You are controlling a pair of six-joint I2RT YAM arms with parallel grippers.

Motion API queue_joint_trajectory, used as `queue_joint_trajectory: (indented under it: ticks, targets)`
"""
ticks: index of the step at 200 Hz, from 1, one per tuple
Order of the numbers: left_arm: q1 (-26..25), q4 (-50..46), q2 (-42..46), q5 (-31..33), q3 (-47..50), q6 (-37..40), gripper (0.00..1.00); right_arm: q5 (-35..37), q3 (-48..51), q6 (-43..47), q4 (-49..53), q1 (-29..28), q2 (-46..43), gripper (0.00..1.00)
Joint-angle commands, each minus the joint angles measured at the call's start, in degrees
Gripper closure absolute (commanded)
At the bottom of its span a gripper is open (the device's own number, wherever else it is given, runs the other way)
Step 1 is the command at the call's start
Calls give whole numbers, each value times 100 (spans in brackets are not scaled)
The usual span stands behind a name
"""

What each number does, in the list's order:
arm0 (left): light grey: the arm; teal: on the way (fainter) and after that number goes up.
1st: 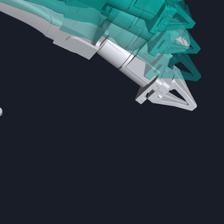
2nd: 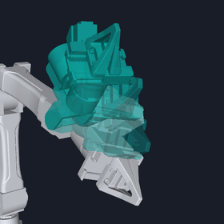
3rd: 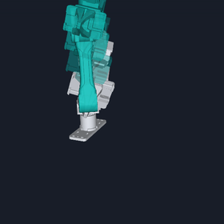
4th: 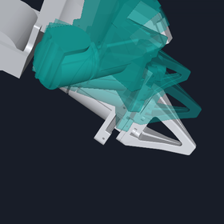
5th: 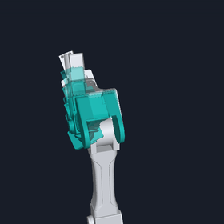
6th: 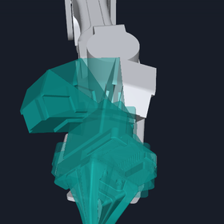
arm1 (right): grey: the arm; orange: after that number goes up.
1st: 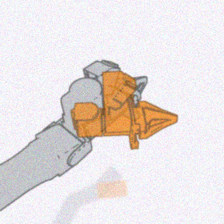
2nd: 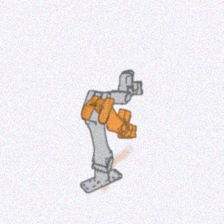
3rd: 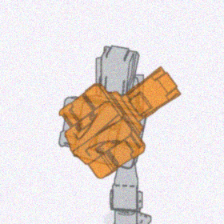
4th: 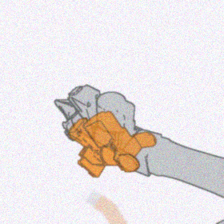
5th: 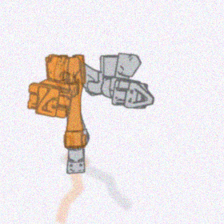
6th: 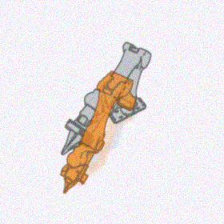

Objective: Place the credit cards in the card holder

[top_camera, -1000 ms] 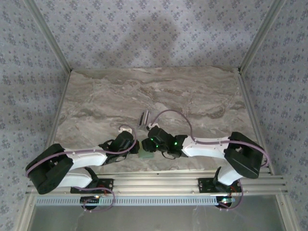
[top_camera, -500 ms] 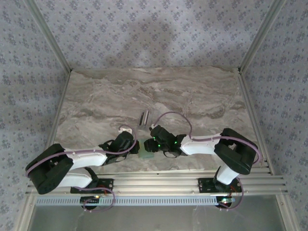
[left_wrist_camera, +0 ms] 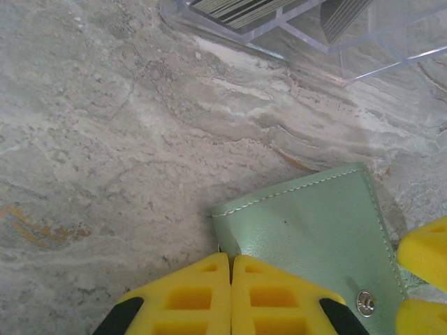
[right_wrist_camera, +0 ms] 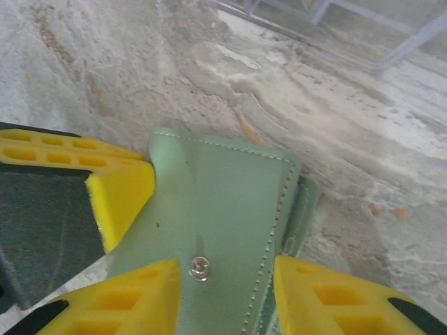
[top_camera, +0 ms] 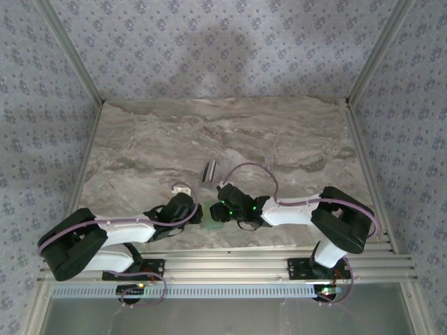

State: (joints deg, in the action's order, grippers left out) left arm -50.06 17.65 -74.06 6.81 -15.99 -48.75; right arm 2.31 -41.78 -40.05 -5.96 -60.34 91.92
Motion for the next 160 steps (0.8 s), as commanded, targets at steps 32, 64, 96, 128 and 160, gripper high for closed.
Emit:
queue_joint_trajectory:
  ticks: [32,64,96,128,160]
  targets:
    - [-52,-596,-353,132,218,-49,94,-84,-107,24,42,-112,180,58]
    - [-73,-502,-483,146,225,-77,95,60,-75,102,-6,-204,-62,61]
    - [-193,-358,-675,217,231,-162,95,560,-163,147,359,-324,-329,63]
    - [-282,-184,-901,236,197,-246,96,864,-356,151,707,-443,-379,64]
    - [-347,-71,-1025,260,200,-339,97,611,-385,226,511,-457,-308,70]
